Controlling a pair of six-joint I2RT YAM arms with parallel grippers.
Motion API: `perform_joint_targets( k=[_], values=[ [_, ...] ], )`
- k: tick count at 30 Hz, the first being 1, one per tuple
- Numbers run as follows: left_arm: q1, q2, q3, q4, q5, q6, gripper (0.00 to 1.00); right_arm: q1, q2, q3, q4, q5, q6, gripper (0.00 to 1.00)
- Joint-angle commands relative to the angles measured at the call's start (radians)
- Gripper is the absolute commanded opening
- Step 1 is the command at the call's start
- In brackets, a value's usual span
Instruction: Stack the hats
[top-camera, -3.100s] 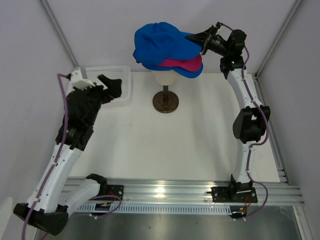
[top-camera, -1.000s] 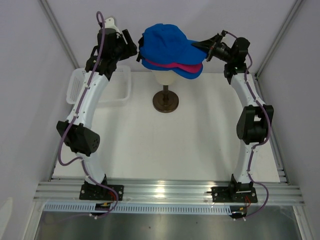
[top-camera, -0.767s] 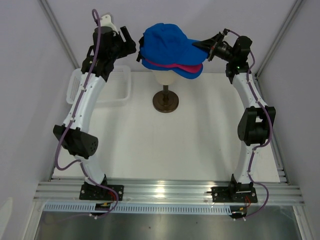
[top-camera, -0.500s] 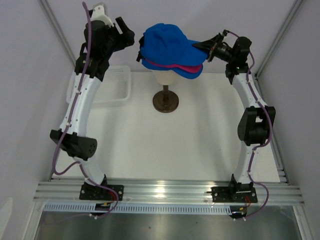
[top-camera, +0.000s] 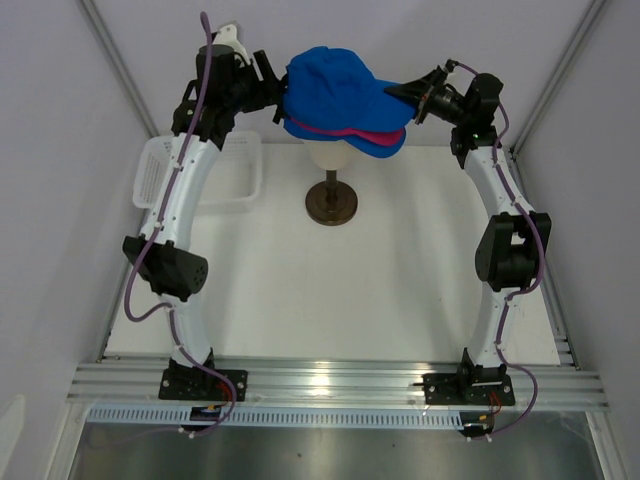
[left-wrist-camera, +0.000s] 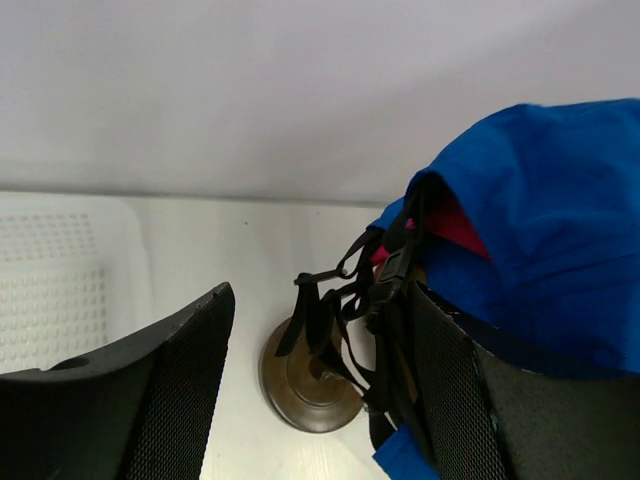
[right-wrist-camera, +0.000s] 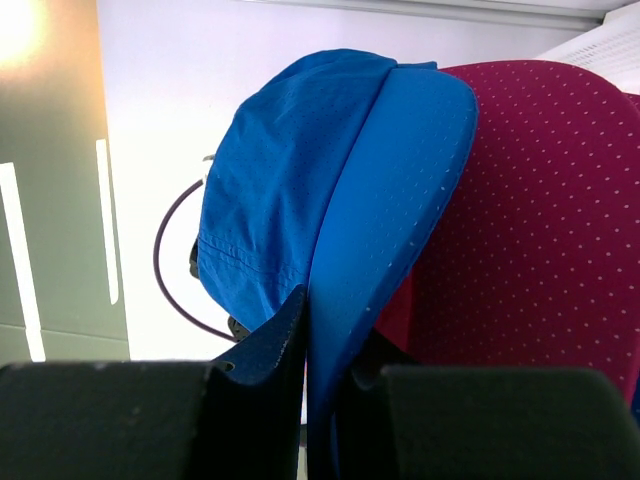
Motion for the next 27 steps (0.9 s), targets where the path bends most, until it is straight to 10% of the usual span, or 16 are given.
perform_joint_targets(
  k=[1, 16, 23, 27],
  values=[
    [0.000, -0.004, 0.024, -0.051, -0.007, 0.038, 0.73, 0.004, -0.014, -0.010, -0.001, -0.028, -0.028, 0.16],
    [0.000, 0.039, 0.020, -0.130, -0.110, 0.088, 0.71, -0.013, -0.069, -0.164, -0.090, -0.047, -0.152, 0.17],
    [0.000, 0.031, -0.008, -0.124, -0.112, 0.093, 0.71, -0.017, -0.077, -0.138, -0.132, -0.071, -0.200, 0.58],
    [0.000, 0.031, -0.008, -0.109, -0.096, 0.087, 0.71, -0.031, -0.100, -0.147, -0.171, -0.088, -0.240, 0.62]
  ],
)
